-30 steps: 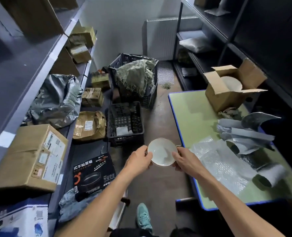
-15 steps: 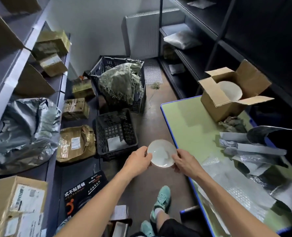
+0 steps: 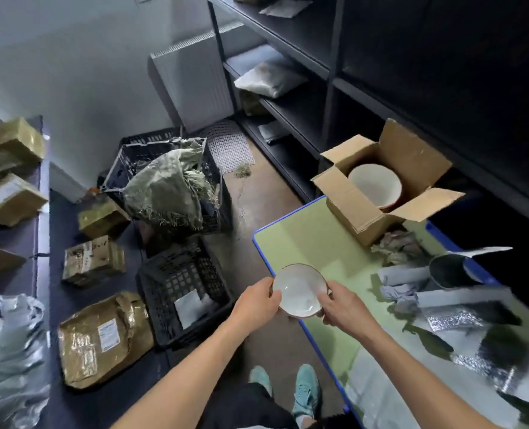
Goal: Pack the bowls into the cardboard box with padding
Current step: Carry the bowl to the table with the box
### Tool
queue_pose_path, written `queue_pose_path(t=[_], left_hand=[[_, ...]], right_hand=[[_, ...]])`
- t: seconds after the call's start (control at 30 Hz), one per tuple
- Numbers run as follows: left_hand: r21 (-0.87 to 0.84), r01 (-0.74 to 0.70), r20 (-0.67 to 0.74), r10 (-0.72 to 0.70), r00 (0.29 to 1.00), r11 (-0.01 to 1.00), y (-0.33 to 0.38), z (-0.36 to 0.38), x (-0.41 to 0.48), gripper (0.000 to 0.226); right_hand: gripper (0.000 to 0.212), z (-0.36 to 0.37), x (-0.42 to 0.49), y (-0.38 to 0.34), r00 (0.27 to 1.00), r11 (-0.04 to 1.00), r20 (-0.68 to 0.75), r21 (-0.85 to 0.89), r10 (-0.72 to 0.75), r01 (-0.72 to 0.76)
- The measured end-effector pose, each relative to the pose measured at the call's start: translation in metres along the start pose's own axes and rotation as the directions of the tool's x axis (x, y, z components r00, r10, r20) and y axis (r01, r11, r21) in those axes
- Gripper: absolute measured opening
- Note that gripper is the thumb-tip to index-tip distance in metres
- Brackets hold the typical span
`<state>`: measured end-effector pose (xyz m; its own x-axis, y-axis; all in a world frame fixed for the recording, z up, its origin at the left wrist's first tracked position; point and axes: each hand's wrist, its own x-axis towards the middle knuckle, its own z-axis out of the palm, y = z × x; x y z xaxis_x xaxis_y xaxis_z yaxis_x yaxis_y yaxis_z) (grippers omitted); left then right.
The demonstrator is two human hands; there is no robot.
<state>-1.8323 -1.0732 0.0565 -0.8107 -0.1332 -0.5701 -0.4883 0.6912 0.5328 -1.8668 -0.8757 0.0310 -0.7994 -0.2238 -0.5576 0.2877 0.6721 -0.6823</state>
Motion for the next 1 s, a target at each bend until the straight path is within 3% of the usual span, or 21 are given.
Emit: queue_pose_path(t=[0.23,0.57,1.0], left_hand=[[0.103,-0.148,0.144,0.133,0.981,0.984,0.04,0.001,0.065,0.023],[0.174,-0.376,0.396,0.285,0.873,0.91,0.045,-0.032,0.161,0.008],[0.18,-0.493,0.554,0.327,0.766,0.851,0.054,-0.049,0.213,0.031]], right_hand=[[0.024,-0.023,0.018,0.011,0.979,0.986,-0.13,0.089,0.154,-0.144],[0.029,-0.002,0.049,-0.02,0.878,0.907,-0.249,0.222,0.408,-0.359],[0.025,0.021,0.075,-0.048,0.754,0.82,-0.334,0.326,0.566,-0.471]])
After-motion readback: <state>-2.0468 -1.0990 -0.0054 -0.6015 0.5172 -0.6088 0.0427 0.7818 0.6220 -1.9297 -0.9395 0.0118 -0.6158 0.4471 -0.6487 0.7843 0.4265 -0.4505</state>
